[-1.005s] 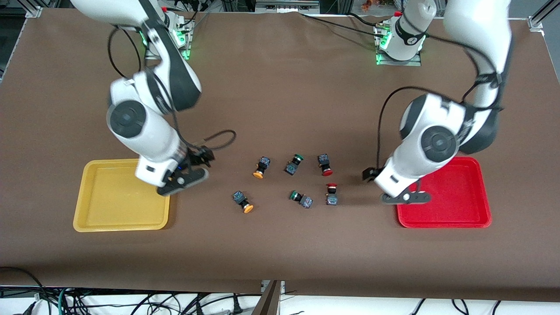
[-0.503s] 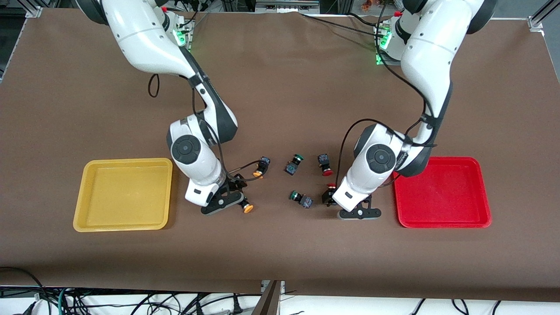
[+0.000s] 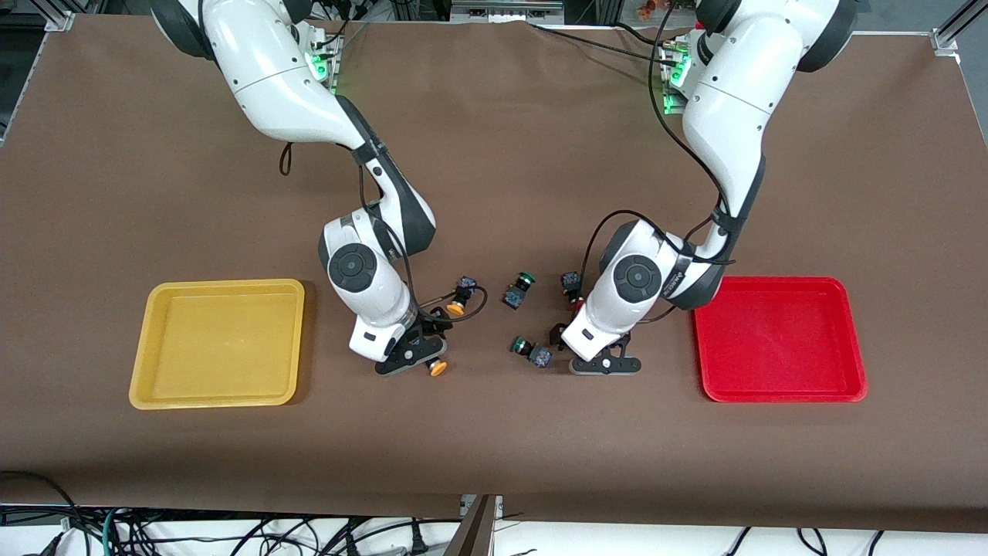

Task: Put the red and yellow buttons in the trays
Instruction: 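Grasp the yellow button with the right gripper while the left gripper grasps the red button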

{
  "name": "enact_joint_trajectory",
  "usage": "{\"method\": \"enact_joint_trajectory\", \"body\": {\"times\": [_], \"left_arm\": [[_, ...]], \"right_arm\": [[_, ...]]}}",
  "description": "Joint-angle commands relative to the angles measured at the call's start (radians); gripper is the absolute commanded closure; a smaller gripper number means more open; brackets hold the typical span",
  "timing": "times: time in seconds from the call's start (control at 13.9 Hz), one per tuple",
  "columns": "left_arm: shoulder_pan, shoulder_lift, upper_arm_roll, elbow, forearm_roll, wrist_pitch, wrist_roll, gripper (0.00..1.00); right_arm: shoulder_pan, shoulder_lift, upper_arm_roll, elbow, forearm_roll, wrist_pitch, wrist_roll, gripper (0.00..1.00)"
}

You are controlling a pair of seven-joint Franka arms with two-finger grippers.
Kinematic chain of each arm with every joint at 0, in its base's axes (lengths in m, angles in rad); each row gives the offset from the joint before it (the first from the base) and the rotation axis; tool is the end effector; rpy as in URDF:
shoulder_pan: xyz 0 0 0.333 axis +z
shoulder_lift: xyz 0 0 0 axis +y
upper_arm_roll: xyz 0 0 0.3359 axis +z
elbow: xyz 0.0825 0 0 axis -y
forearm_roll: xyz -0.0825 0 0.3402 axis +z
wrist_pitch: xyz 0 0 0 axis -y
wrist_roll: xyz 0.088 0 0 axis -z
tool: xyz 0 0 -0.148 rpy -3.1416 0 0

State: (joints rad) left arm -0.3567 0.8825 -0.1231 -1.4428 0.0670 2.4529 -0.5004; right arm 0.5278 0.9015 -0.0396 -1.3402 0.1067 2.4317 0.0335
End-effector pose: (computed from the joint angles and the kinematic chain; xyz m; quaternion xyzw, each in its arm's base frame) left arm 0.6501 -0.3166 0.1774 0.9974 0.0113 0.0485 0.0519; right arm 0.6547 0.3594 0.2015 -0.9755 -0.1969 -0.0860 0.0475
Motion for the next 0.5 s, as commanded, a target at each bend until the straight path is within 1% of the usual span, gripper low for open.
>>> {"method": "enact_joint_trajectory", "body": {"times": [0.0, 0.07, 0.14, 0.22, 0.29, 0.43], "left_arm": [[-0.005, -0.017, 0.013, -0.039, 0.000, 0.031, -0.010, 0.00], [-0.004, -0.019, 0.011, -0.039, 0.000, 0.028, -0.015, 0.02], [-0.004, -0.025, 0.011, -0.039, -0.001, 0.021, -0.017, 0.34], [-0.005, -0.030, 0.011, -0.039, 0.000, 0.020, -0.012, 0.78], [-0.008, -0.030, 0.011, -0.039, -0.001, 0.017, -0.018, 0.91], [-0.011, -0.048, 0.011, -0.028, -0.001, -0.024, -0.059, 1.00]], "right_arm": [[0.001, 0.033, 0.000, 0.024, 0.010, 0.024, 0.008, 0.07], [0.001, 0.036, 0.000, 0.024, 0.010, 0.023, 0.006, 0.09], [0.000, 0.037, 0.000, 0.024, 0.010, 0.023, 0.008, 0.13], [0.000, 0.037, 0.000, 0.024, 0.011, 0.023, 0.009, 0.17], [0.000, 0.037, 0.000, 0.024, 0.013, 0.023, 0.009, 0.27], [-0.002, 0.031, 0.000, 0.026, 0.015, 0.023, 0.006, 0.53]]}}
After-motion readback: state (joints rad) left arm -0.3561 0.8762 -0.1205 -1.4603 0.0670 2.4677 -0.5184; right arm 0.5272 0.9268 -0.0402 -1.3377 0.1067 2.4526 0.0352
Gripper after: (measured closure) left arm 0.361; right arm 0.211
